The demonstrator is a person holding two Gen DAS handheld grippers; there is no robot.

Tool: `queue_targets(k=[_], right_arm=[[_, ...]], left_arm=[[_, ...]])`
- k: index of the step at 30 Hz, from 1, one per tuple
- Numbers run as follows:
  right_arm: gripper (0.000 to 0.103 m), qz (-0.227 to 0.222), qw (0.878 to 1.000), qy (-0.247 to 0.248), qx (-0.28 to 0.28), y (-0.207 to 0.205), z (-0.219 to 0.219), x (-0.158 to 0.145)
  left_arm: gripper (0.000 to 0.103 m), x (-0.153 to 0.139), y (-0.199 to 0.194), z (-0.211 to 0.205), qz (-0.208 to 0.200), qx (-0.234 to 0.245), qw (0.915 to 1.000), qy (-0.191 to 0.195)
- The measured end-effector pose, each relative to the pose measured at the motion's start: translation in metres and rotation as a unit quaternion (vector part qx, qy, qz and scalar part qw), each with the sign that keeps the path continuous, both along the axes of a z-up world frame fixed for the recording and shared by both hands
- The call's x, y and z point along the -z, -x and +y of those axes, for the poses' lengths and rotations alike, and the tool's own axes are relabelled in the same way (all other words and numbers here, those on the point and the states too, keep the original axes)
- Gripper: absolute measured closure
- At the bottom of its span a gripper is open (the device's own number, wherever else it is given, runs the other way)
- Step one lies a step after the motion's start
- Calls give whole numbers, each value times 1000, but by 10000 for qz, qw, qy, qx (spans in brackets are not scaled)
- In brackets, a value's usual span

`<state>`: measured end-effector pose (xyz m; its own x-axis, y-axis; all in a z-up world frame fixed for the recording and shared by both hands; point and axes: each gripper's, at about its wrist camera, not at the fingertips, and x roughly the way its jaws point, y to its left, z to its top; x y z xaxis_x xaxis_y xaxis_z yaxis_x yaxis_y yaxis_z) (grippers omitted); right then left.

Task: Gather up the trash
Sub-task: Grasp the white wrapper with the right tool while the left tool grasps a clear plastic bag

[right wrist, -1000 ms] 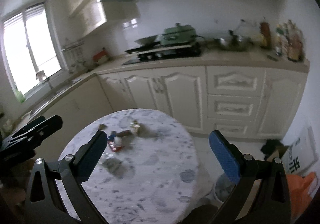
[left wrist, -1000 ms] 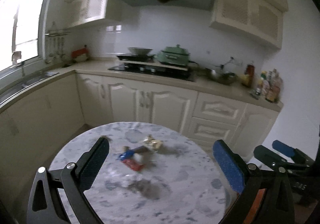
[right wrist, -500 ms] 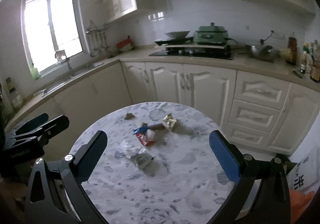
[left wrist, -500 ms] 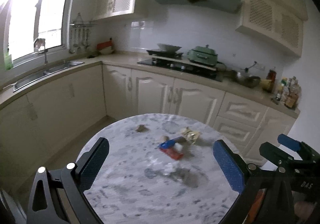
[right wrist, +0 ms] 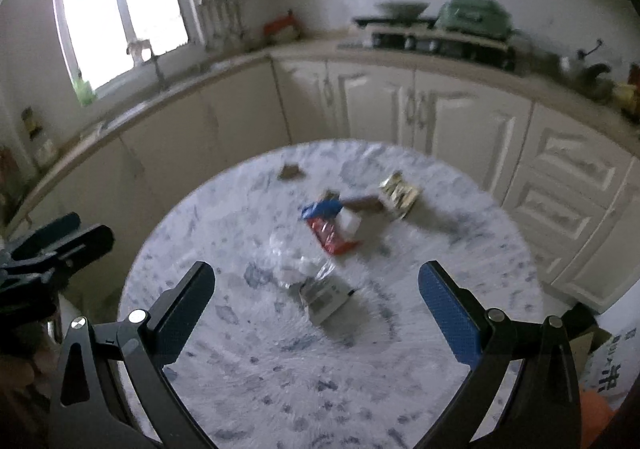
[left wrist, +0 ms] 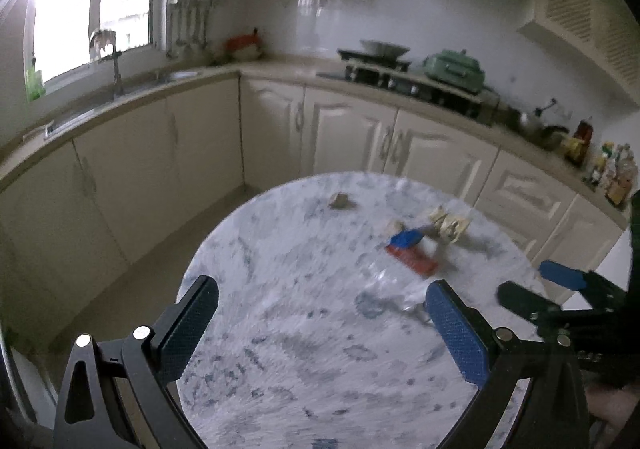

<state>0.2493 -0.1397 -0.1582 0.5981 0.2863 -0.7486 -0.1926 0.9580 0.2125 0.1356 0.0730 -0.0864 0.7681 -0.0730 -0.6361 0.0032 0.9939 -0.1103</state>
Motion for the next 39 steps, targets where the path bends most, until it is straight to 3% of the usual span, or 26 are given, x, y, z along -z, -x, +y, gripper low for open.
queue_targets(k=[7, 14, 19, 21, 23, 27, 30, 39], right_arm=[[0, 616, 9967, 158, -510, -45, 21, 62], [2, 939, 9920, 347, -764, -55, 21, 97], [27, 803, 9913, 638, -825, -55, 19, 106], [48, 731, 9915, 662, -847, -54, 16, 105], [61, 638, 9915, 772, -826, -52, 12, 105], [77, 538, 9926, 724, -807, -50, 2, 105], [84, 511, 9943, 584, -729, -48, -8, 105], [85, 553, 9980, 118, -287, -45, -46, 99]], left_arm=[[1, 25, -37, 5, 372, -159, 9992, 3], [1, 50, -67, 2, 637, -182, 9978, 52], [1, 63, -82, -13, 724, -83, 9973, 22], [1, 66, -88, -19, 736, -21, 9973, -8], [1, 73, -89, -29, 779, -1, 9970, -13], [1, 82, -101, -46, 827, 58, 9965, -56], [1, 90, -113, -60, 854, 155, 9961, -155], [1, 123, -149, -102, 1124, 470, 9922, -258]])
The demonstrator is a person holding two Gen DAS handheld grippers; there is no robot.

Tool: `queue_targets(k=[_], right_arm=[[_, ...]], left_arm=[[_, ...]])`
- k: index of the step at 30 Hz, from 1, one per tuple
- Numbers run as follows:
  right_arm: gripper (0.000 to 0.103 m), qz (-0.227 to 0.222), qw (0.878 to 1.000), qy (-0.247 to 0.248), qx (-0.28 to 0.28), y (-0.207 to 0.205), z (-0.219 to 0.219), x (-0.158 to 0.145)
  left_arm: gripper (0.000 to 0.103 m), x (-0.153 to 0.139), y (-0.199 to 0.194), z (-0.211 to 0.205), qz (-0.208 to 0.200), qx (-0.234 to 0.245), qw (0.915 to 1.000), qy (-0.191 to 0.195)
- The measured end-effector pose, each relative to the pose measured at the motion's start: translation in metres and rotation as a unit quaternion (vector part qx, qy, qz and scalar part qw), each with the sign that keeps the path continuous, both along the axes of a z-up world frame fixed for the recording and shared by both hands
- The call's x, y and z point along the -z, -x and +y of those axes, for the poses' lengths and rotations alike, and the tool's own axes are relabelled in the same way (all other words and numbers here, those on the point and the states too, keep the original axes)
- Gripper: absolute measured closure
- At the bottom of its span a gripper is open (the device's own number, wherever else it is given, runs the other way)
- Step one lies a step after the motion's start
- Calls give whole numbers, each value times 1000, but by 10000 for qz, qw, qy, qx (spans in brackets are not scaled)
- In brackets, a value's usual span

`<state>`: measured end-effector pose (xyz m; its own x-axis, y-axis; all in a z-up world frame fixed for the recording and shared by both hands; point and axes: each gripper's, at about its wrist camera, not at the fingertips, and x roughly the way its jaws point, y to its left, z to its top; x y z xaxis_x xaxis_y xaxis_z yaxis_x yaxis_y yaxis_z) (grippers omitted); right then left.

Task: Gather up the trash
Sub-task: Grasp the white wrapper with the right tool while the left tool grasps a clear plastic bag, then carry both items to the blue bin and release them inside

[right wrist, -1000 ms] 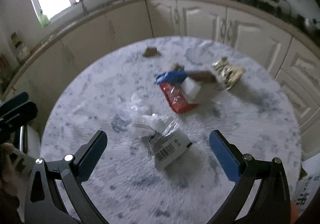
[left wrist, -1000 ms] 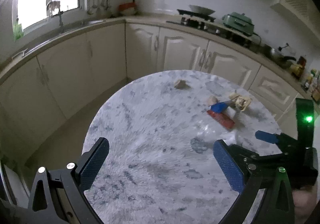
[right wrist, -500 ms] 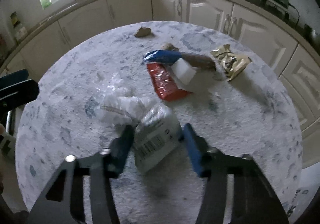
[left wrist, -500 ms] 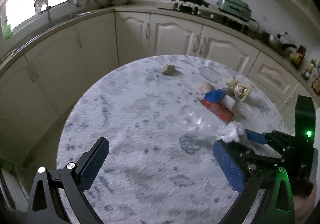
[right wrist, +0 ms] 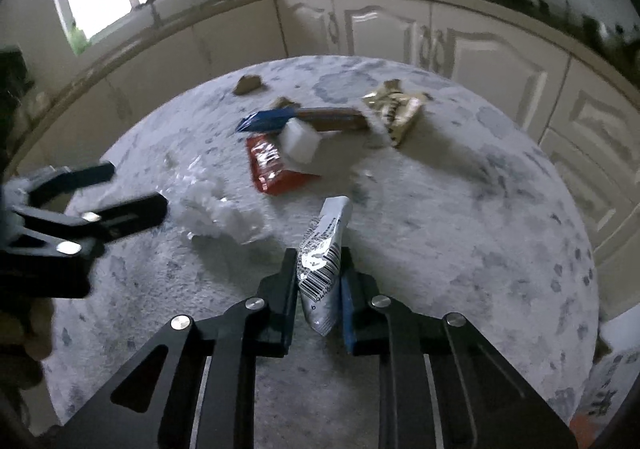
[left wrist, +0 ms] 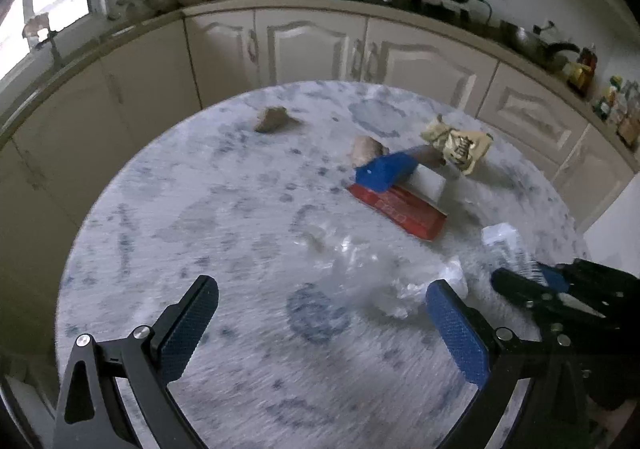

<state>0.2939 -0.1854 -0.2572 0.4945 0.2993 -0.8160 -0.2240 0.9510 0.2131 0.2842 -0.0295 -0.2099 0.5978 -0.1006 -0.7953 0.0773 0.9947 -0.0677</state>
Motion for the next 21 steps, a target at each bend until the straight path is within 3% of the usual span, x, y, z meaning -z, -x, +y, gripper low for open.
queue_targets(k=[4, 7, 8, 9, 10, 14, 21], right_arm=[[85, -19, 9999, -37, 147, 1, -13, -4], [85, -34, 9998, -98, 195, 3, -18, -7], [85, -42, 9997, -103, 215, 4, -19, -8], [85, -47, 9997, -108, 236, 5, -21, -9], [85, -51, 9996, -124, 254, 6, -23, -10], [85, -90, 9992, -196, 325, 13, -29, -15], [85, -253, 9979, -355, 478, 32, -43, -32]], left_arm=[[2, 17, -18, -14, 78, 44, 10000, 39], [28, 27, -24, -25, 16, 160, 9999, 1], [46, 27, -23, -29, -24, 235, 9997, 16], [57, 27, -22, -32, -52, 339, 9993, 114], [76, 26, -23, -35, -16, 369, 9991, 204], [83, 31, -23, -35, 22, 400, 9982, 449], [83, 9, 2, -26, -245, 330, 9975, 581]])
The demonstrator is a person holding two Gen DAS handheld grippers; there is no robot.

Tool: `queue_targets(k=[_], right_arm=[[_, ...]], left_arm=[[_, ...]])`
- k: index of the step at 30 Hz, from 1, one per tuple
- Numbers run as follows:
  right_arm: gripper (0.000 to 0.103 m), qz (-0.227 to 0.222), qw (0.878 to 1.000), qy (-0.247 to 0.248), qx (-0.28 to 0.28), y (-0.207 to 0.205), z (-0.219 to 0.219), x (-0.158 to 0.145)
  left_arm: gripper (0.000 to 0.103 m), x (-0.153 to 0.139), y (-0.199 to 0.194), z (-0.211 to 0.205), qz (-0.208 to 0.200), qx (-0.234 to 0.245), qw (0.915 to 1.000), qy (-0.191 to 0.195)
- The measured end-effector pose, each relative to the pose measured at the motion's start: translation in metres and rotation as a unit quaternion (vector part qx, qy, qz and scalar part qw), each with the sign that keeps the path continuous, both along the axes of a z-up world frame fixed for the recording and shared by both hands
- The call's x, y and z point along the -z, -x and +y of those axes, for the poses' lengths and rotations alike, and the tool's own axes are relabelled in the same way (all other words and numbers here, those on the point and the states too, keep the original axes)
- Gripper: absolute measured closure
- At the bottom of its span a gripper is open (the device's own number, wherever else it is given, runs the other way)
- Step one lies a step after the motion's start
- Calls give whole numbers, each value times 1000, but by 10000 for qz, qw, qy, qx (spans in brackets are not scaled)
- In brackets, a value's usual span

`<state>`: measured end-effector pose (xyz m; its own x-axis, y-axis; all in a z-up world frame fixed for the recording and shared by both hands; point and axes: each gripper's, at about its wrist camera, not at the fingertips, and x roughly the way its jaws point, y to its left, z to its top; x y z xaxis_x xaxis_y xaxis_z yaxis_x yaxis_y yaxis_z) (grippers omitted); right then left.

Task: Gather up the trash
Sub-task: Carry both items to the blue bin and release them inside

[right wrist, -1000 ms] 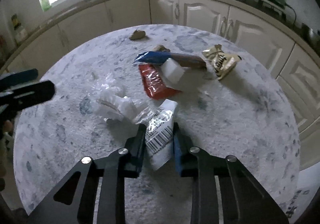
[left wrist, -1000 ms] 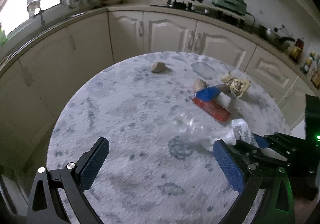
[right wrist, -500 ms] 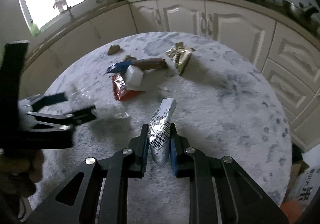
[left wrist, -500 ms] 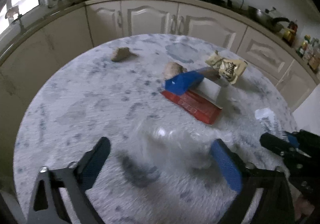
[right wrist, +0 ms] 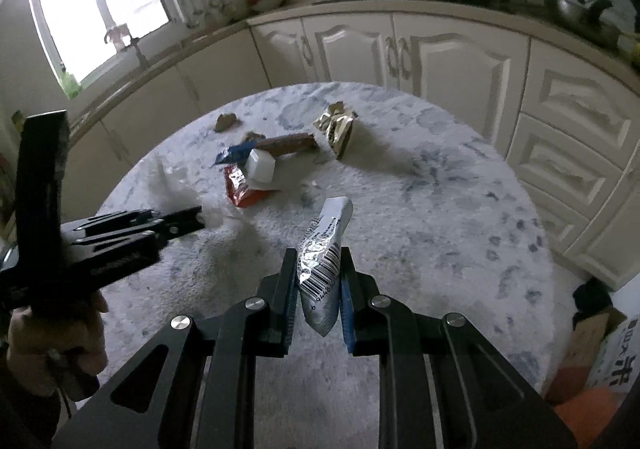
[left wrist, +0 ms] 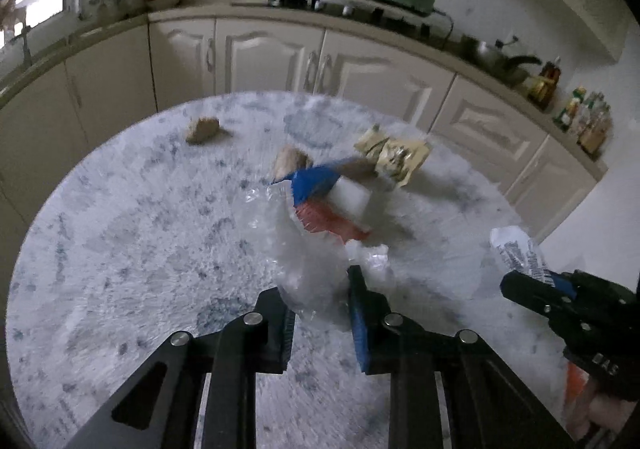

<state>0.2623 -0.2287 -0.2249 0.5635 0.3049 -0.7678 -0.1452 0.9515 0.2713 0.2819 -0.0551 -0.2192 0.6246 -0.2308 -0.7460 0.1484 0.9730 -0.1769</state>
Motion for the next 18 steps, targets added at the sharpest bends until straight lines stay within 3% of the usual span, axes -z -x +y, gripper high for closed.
queue_targets(k=[12, 18], right_arm=[[85, -558, 9979, -155, 288, 42, -30, -53], [85, -863, 9944, -205, 571, 68, -57, -80]], left_arm=[[83, -79, 63, -25, -985, 271, 9948, -37], [83, -101, 92, -54, -1399, 582, 9884, -93]])
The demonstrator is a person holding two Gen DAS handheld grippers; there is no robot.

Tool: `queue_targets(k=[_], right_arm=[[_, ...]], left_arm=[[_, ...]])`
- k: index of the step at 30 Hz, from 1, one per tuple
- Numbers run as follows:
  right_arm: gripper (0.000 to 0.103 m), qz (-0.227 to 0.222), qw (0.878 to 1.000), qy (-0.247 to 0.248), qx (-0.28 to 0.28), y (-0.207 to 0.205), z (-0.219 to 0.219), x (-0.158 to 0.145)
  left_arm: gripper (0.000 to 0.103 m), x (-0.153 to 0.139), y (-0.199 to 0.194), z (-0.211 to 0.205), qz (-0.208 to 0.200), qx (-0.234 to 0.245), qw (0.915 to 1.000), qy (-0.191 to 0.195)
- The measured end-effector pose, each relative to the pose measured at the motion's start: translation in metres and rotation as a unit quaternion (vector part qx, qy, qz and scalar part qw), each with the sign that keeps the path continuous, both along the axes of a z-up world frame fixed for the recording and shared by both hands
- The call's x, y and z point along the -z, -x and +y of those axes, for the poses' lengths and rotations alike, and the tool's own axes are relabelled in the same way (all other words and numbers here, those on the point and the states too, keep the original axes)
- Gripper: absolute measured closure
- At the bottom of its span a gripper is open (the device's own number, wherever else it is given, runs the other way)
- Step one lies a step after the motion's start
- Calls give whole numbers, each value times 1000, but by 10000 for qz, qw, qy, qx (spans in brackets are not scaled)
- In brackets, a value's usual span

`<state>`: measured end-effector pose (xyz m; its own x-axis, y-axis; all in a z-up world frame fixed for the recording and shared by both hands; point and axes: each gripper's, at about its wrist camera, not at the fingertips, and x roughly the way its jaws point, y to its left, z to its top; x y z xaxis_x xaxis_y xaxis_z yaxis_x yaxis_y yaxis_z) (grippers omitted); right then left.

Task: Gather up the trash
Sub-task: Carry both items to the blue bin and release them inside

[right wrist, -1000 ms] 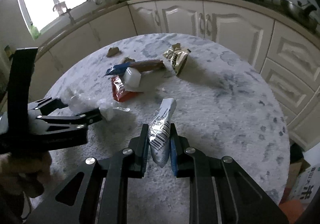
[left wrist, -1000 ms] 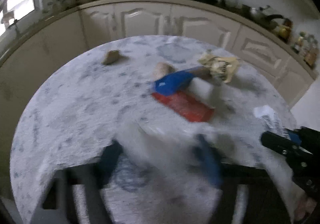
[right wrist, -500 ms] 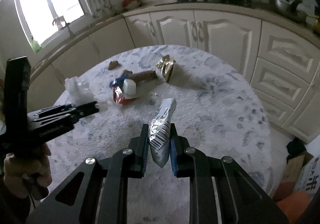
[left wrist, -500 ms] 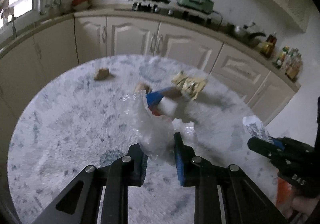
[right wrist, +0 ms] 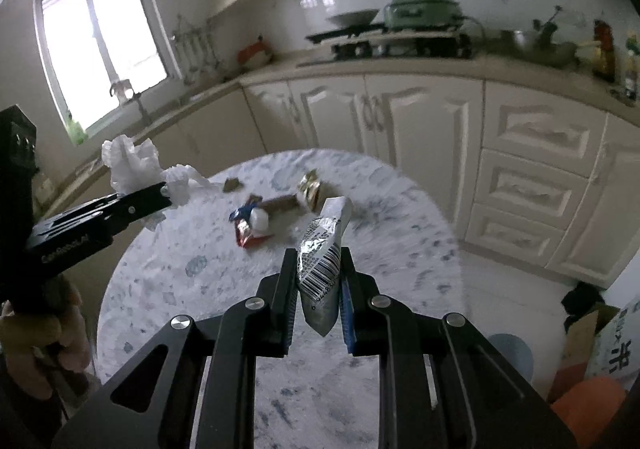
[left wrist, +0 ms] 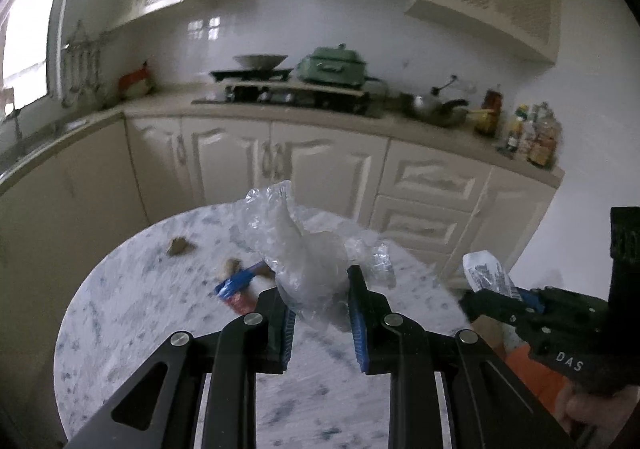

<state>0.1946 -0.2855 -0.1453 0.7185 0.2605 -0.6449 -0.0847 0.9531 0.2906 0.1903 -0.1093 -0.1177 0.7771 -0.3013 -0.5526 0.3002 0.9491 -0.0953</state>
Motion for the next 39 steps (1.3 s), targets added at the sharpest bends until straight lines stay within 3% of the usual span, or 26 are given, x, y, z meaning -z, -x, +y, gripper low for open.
queue_targets(k=[8, 14, 20, 29, 39], right_arm=[[85, -298, 9977, 7, 605, 35, -54, -29], [85, -438, 9916, 50, 1217, 66, -106, -41], [85, -350, 9823, 85, 1839, 90, -162, -35], [85, 279, 9661, -113, 2565, 103, -239, 22], [85, 1076, 9508, -606, 2842, 81, -290, 111]], left_arm=[[83, -13, 21, -52, -327, 502, 9982, -45], [83, -14, 16, -96, -442, 1010, 9939, -9], [83, -5, -9, -150, -359, 1590, 9866, -32], [83, 50, -53, -249, 339, 2375, 9704, -297], [83, 121, -132, -345, 1338, 2642, 9516, -823]])
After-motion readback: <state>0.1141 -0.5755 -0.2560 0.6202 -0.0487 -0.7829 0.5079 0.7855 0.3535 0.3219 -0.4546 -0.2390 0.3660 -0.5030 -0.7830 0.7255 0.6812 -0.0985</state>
